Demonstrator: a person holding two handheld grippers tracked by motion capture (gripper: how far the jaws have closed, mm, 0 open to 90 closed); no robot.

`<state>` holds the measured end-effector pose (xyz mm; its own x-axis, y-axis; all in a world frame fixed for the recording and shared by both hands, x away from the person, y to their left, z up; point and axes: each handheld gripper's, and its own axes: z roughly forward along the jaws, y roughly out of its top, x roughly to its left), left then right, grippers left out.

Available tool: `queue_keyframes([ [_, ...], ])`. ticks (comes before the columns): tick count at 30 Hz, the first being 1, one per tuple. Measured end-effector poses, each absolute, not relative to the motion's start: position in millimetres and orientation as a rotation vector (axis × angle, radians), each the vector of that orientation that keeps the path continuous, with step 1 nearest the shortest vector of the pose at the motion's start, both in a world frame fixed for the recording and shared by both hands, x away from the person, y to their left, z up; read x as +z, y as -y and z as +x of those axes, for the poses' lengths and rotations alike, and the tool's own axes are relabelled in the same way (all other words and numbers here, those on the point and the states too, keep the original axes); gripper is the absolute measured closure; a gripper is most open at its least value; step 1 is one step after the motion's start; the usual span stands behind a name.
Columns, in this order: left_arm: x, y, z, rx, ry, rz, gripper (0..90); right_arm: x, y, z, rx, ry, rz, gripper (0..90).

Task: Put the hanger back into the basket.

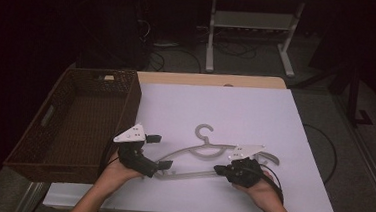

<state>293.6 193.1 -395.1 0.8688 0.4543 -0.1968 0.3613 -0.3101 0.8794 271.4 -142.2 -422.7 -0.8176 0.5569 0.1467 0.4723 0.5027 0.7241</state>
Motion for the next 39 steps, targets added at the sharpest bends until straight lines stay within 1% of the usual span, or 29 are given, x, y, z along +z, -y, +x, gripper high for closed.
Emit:
queue_keyframes([
  [10, -398, -193, 294, 0.099, -0.61, 1.93, 0.0, -432, 125, 273, 1.159, -2.661, 0.873, 89.3],
  [25, -398, -195, 295, 0.079, -0.618, 1.91, 0.0, -436, 125, 280, 1.105, -2.656, 0.89, 89.4],
  [39, -399, -192, 297, 0.082, -0.619, 1.931, 0.0, -442, 121, 279, 1.056, -2.666, 0.897, 89.7],
])
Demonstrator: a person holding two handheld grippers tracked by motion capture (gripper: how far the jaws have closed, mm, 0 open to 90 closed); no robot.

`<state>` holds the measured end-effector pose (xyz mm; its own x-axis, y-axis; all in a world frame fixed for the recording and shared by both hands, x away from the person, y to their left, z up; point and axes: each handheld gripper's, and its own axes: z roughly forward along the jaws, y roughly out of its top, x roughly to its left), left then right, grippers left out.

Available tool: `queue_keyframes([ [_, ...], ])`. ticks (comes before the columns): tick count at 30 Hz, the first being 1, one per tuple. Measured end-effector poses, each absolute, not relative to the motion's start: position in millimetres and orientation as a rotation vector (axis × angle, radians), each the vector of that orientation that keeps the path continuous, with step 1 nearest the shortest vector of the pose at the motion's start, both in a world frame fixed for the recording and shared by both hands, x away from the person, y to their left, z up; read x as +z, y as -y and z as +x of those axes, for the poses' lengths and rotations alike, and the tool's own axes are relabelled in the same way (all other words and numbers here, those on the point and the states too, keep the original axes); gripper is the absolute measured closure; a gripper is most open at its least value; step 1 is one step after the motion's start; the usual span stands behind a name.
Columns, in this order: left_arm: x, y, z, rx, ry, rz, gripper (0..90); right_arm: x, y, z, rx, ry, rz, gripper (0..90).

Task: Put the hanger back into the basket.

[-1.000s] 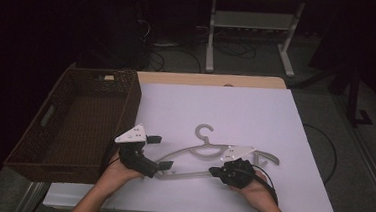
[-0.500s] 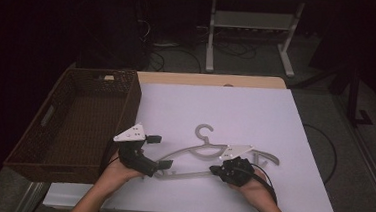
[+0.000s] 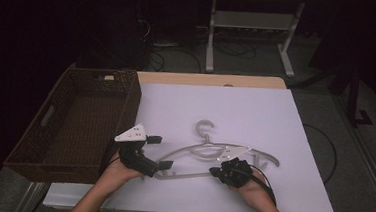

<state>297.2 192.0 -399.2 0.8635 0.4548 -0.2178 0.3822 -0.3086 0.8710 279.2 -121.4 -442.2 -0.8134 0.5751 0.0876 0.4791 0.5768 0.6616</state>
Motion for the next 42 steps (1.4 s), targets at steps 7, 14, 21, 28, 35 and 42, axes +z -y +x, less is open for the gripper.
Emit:
queue_keyframes([
  [7, -401, -186, 303, 0.108, -0.626, 1.968, 0.0, -442, 121, 279, 1.053, -2.669, 0.904, 89.7],
  [14, -404, -167, 320, 0.08, -0.609, 2.039, 0.0, -442, 122, 280, 1.047, -2.67, 0.901, 89.7],
  [21, -404, -155, 335, 0.088, -0.602, 2.085, 0.0, -442, 122, 280, 1.055, -2.674, 0.912, 89.7],
  [28, -415, -144, 348, 0.11, -0.606, 2.163, 7.6, -442, 122, 280, 1.055, -2.674, 0.915, 89.7],
  [35, -426, -135, 357, 0.125, -0.571, 2.256, 26.6, -442, 122, 281, 1.057, -2.678, 0.914, 89.7],
  [42, -435, -125, 360, 0.14, -0.548, 2.309, 41.1, -442, 123, 280, 1.056, -2.677, 0.917, 89.7],
])
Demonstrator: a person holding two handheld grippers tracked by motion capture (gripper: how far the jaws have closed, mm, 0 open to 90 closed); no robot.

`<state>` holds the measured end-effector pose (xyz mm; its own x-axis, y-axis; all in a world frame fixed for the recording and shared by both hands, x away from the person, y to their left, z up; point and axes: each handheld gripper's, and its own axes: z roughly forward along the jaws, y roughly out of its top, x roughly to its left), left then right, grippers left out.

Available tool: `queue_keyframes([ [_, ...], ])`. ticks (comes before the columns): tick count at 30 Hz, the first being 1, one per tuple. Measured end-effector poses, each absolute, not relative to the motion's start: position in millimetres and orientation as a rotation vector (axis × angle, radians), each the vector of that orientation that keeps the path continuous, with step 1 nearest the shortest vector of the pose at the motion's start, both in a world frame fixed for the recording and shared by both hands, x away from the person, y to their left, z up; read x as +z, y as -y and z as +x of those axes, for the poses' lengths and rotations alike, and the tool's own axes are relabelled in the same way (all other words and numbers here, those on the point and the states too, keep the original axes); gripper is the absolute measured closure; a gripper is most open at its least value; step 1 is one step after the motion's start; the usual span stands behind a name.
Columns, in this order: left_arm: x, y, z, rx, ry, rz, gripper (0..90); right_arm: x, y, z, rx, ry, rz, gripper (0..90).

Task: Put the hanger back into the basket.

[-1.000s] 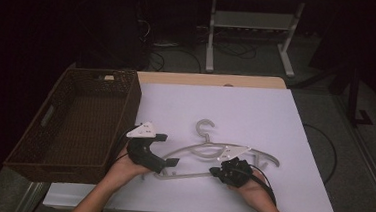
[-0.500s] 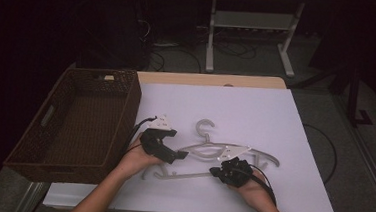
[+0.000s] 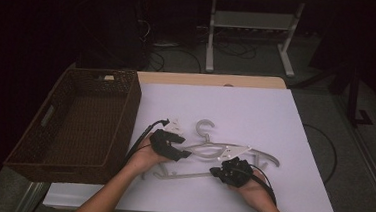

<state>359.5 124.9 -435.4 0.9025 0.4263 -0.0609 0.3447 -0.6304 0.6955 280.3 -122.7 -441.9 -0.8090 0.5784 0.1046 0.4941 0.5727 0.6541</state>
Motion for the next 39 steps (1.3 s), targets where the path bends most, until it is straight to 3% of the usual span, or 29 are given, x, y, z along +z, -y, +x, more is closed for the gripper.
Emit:
queue_keyframes([
  [7, -436.6, -119.8, 363.1, 0.141, -0.508, 2.348, 54.1, -441.8, 122.6, 280.1, 1.053, -2.676, 0.915, 89.7],
  [20, -440.8, -118.7, 364.0, 0.139, -0.493, 2.367, 62.4, -441.8, 122.7, 280.3, 1.054, -2.677, 0.915, 89.7],
  [31, -442.8, -119.0, 365.8, 0.1, -0.482, 2.36, 79.9, -441.7, 122.8, 280.2, 1.052, -2.678, 0.912, 89.7],
  [39, -441.8, -119.5, 365.6, 0.094, -0.479, 2.352, 81.2, -441.5, 122.4, 280.0, 1.048, -2.677, 0.915, 89.7],
])
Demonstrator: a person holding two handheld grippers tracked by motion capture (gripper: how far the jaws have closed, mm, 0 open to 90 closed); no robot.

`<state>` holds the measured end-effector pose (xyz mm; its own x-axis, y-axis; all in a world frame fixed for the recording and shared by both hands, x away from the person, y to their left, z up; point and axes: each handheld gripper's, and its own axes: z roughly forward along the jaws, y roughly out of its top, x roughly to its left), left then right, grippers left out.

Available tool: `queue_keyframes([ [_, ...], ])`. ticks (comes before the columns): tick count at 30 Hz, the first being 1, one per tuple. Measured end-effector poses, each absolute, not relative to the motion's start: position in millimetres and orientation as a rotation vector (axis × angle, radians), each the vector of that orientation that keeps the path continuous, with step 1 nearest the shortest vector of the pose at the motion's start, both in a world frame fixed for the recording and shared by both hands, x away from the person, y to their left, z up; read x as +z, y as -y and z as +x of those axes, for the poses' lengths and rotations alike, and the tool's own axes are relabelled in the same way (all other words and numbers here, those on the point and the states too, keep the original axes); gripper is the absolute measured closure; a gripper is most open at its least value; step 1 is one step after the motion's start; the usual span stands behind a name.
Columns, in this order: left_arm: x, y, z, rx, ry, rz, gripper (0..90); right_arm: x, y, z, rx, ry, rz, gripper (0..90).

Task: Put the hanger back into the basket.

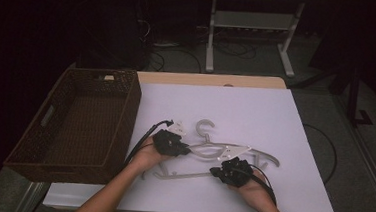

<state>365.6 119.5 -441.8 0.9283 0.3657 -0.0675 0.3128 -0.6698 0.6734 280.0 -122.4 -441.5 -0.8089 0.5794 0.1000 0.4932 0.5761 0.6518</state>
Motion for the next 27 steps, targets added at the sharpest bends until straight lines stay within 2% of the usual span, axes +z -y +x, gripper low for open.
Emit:
queue_keyframes([
  [9, -440, -121, 366, 0.091, -0.486, 2.348, 81.4, -436, 127, 279, 1.123, -2.654, 0.925, 88.4],
  [12, -439, -121, 365, 0.089, -0.507, 2.333, 81.5, -430, 132, 277, 1.177, -2.614, 0.922, 83.5],
  [16, -435, -122, 366, 0.098, -0.506, 2.346, 81.6, -425, 140, 276, 1.231, -2.575, 0.92, 72.3],
  [21, -426, -125, 365, 0.112, -0.534, 2.337, 81.6, -417, 151, 272, 1.286, -2.518, 0.959, 51.2],
  [27, -414, -130, 365, 0.117, -0.589, 2.286, 81.7, -414, 162, 260, 1.321, -2.485, 0.981, 42.9],
])
